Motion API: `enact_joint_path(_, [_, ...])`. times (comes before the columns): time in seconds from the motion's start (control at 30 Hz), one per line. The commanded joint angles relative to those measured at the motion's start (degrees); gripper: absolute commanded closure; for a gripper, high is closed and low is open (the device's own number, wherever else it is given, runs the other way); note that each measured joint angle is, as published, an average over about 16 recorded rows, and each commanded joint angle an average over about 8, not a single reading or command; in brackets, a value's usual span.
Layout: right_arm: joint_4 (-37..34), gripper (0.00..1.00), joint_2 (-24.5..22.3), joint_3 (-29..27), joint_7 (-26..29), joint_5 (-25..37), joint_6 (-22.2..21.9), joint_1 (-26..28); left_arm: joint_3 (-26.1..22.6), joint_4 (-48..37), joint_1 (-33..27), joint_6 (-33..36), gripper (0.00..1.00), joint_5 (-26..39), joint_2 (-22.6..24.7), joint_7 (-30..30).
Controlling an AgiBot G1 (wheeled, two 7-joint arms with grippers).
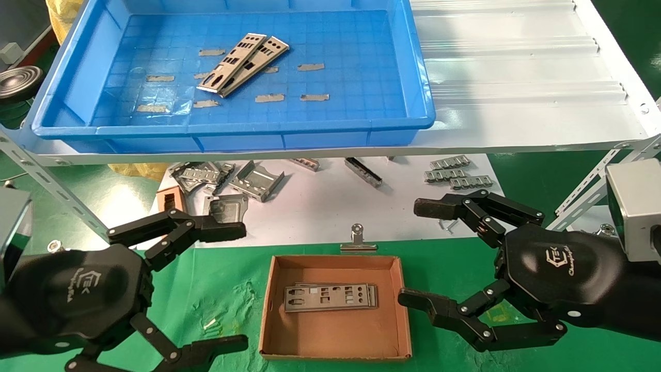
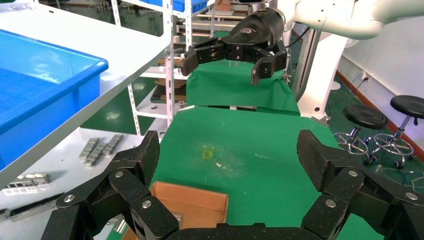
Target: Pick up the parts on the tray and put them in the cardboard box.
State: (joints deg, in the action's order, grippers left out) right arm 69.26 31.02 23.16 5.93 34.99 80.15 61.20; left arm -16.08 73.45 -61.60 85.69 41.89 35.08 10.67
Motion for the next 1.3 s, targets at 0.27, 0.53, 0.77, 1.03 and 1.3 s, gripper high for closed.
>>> enact_joint_path(0.27, [0.0,0.0,0.0,0.0,0.0,0.0,0.0,0.0,0.0,0.0,0.0,0.0,0.0,0.0,0.0,0.0])
enact_joint_path(0.53, [0.0,0.0,0.0,0.0,0.0,0.0,0.0,0.0,0.0,0.0,0.0,0.0,0.0,0.0,0.0,0.0])
enact_joint_path(0.77, [0.0,0.5,0.0,0.0,0.0,0.0,0.0,0.0,0.0,0.0,0.0,0.0,0.0,0.0,0.0,0.0])
enact_joint_path(1.03, [0.0,1.0,0.0,0.0,0.0,0.0,0.0,0.0,0.0,0.0,0.0,0.0,0.0,0.0,0.0,0.0])
enact_joint_path(1.3, [0.0,1.0,0.0,0.0,0.0,0.0,0.0,0.0,0.0,0.0,0.0,0.0,0.0,0.0,0.0,0.0])
